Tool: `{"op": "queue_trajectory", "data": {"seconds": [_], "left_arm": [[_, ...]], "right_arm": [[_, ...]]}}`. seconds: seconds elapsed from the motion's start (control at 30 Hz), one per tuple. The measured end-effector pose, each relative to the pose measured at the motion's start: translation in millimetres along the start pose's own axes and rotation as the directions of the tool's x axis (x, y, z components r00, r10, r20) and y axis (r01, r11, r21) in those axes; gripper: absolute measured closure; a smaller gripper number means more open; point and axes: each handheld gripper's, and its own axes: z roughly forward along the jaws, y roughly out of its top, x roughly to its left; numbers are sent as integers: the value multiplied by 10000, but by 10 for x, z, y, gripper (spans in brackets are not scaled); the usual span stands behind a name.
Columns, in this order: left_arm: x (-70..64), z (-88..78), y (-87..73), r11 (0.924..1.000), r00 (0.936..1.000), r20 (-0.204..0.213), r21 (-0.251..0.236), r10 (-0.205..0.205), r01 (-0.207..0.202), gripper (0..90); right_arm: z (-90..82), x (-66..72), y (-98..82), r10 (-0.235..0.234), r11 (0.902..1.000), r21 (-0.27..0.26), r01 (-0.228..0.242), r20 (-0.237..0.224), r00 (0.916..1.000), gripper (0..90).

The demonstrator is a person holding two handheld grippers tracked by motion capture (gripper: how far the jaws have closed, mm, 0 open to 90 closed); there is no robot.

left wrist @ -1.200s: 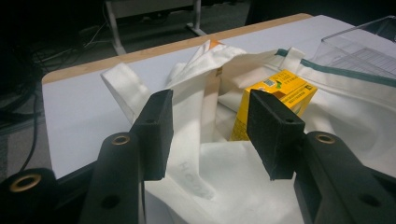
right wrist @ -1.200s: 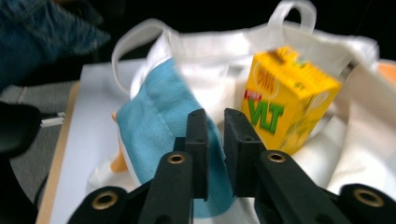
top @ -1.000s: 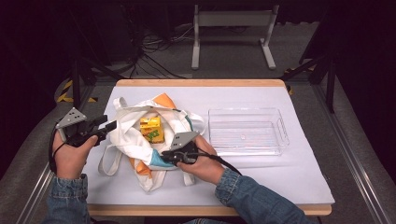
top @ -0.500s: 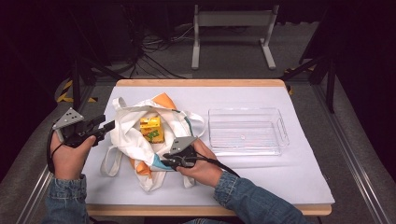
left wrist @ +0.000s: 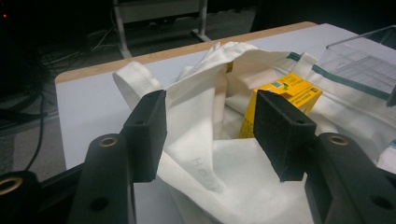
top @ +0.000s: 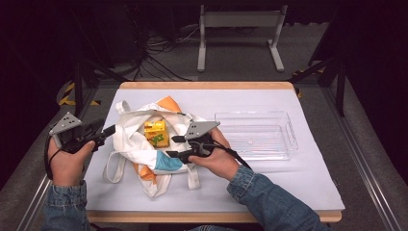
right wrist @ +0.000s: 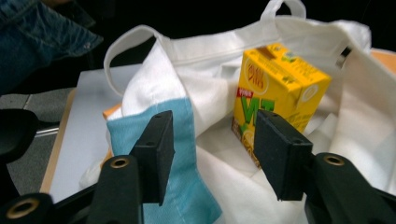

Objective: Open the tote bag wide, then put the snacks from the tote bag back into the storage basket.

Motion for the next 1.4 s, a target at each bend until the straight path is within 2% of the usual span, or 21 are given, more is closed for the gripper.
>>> {"op": "queue_trajectory", "data": {"seconds": [0.13,0.3,0.43,0.5,0.6,0.93,1.3,1.4], "left_arm": [[-4,9,-5,10000,10000,-2,21,4,-4,457],[-5,18,-4,10000,10000,37,26,11,-12,454],[-4,5,-7,10000,10000,45,26,-13,13,449],[2,-4,-7,10000,10000,34,3,-52,52,445],[8,-9,-17,10000,10000,9,86,-45,45,439],[39,-17,-55,9996,9999,-89,260,-85,87,425],[53,-27,-90,9992,9997,-154,369,-171,177,417],[47,-28,-99,9990,9997,-150,407,-175,181,416]], "right_arm": [[-72,-55,103,64,9997,-255,-69,-183,9998,386],[-120,-105,199,15,9994,-343,-15,-12,10000,365],[-124,-199,312,300,9991,-287,-297,109,9995,359],[-93,-259,359,529,9985,-131,-526,215,9984,350],[-12,-365,394,508,9984,217,-520,540,9972,348],[268,-597,460,880,9935,677,-920,594,9943,326],[548,-679,381,918,9873,1264,-962,397,9950,294],[607,-693,363,723,9863,1458,-766,349,9968,284]]}}
